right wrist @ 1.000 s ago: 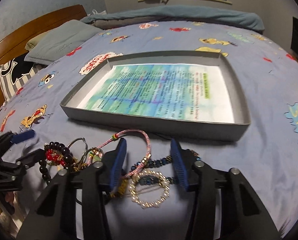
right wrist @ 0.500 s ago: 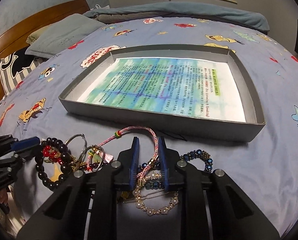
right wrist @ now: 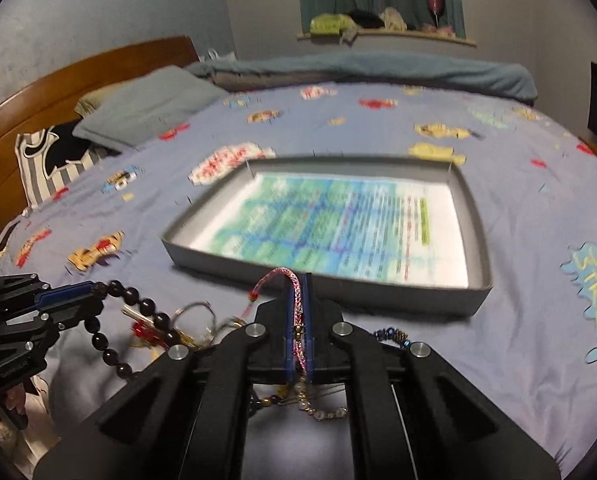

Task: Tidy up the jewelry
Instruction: 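Carry both held bracelets up and over into the grey box with both tools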

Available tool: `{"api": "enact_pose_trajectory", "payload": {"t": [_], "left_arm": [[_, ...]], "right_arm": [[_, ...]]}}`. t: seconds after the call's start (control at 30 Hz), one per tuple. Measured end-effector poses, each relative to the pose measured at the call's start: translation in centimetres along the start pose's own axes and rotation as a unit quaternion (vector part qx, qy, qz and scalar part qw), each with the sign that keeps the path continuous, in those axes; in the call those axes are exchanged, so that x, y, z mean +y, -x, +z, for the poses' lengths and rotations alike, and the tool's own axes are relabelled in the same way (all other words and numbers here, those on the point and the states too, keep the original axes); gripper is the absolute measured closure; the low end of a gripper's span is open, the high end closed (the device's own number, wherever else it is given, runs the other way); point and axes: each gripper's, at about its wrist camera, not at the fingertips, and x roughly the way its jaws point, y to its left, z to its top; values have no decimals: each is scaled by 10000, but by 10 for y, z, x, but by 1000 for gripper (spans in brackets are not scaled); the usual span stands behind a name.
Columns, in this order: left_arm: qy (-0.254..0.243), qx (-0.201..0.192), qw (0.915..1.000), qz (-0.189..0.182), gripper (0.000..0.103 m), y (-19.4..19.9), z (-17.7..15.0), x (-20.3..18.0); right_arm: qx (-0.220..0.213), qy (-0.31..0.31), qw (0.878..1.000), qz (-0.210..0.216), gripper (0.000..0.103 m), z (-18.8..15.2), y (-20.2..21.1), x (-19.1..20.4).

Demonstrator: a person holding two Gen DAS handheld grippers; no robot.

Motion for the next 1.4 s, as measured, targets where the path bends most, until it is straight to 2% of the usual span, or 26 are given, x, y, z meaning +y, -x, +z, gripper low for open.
{"api": "enact_pose_trajectory", "payload": {"t": [0.27,0.43,0.67,0.8,0.93,1.03,1.2,1.4], "left_arm": [[-274,-360,9989,118,88,16,37,-16],[-190,-579,9981,118,88,20,65,-11],[-97,-782,9966,221,88,-1,114,2],[-8,-686,9970,345,88,-39,137,13],[30,-543,9983,222,88,-77,151,20],[100,-436,9990,-7,88,-114,159,21],[199,-87,9997,86,88,-165,155,28],[403,207,9988,163,88,-185,139,48]], "right_arm": [[-567,139,9982,-104,99,24,43,8],[-832,177,9961,-239,99,42,58,1],[-1169,33,9918,-511,99,84,48,-22],[-1035,-179,9922,-665,99,98,22,-49],[-910,-435,9922,-726,99,110,-5,-79],[-861,-507,9920,-772,99,116,-27,-92],[-440,-598,9931,-903,99,112,-73,-104],[-43,-495,9899,-1327,99,102,-103,-108]]}}
